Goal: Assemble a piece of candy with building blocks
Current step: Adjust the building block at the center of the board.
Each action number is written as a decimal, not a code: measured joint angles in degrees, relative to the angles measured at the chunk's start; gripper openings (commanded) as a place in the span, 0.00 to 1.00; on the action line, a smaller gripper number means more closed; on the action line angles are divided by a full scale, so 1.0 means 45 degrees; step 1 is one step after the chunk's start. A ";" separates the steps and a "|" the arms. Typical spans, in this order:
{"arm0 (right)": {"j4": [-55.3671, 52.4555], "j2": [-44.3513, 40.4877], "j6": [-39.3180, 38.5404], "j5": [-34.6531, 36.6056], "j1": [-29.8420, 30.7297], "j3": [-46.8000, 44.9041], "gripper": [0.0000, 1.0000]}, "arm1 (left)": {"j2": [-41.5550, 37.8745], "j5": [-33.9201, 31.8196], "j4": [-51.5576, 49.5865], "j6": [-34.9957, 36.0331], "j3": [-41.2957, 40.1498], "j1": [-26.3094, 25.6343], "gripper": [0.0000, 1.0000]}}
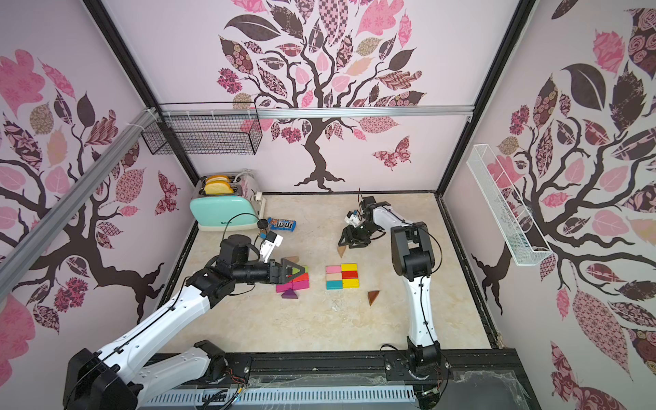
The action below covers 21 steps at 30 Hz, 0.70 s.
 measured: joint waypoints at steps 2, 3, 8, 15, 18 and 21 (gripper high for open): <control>0.0160 -0.0393 0.0019 0.0291 -0.0034 -0.0505 0.71 | -0.0024 -0.0010 0.0044 -0.0019 -0.0131 0.0000 0.98; 0.0238 -0.0593 0.0058 0.0403 -0.0053 -0.0772 0.72 | -0.0034 -0.0010 0.0039 -0.0053 -0.0199 0.0000 0.98; 0.0505 -0.1190 0.0165 0.0423 -0.0049 -0.1739 0.72 | -0.0126 -0.0024 0.0034 -0.0136 -0.0393 -0.0005 0.98; 0.0767 -0.1195 0.0253 0.0136 0.0301 -0.1778 0.72 | -0.0204 -0.0029 0.0034 -0.0151 -0.0398 -0.0005 0.98; 0.0777 -0.1025 0.0306 -0.0063 0.0568 -0.1520 0.70 | -0.0311 -0.0049 0.0005 -0.0146 -0.0398 0.0000 0.98; 0.0850 -0.0651 0.0359 -0.0277 0.0865 -0.0967 0.69 | -0.0374 -0.0087 -0.0019 -0.0146 -0.0413 -0.0005 0.98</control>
